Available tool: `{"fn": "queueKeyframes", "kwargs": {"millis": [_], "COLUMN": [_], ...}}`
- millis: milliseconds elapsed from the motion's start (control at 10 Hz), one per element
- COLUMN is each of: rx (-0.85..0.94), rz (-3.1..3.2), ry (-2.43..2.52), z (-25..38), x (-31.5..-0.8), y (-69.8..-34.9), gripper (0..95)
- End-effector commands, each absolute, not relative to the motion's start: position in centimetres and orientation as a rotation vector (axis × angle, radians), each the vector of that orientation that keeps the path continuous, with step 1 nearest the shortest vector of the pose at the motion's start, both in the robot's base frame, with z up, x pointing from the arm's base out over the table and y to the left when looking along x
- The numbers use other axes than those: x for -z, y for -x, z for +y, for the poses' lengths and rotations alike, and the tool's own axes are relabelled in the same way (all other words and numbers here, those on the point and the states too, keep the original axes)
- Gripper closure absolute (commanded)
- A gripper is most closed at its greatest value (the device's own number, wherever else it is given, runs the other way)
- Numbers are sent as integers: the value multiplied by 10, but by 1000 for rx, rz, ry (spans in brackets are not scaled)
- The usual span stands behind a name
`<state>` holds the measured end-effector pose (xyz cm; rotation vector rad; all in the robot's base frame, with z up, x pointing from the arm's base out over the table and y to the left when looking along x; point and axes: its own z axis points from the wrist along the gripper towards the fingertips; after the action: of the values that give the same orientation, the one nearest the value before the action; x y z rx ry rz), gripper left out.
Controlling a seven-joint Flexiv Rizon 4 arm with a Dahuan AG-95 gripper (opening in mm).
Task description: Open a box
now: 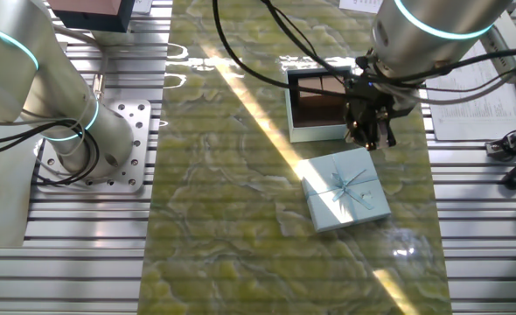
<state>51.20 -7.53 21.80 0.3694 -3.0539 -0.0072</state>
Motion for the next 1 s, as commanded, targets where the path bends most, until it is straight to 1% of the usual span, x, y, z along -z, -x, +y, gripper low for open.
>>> {"fn": "queueKeyframes", "kwargs": {"millis": [100,300,1000], "rx": [3,3,-1], "rz": [-3056,-3061,-3052], "ry": [-361,-320,-337], "z": [-72,-65,-59], "x": [-216,-207,-206], "y": [-509,-503,-503], "gripper": [950,950,950]}}
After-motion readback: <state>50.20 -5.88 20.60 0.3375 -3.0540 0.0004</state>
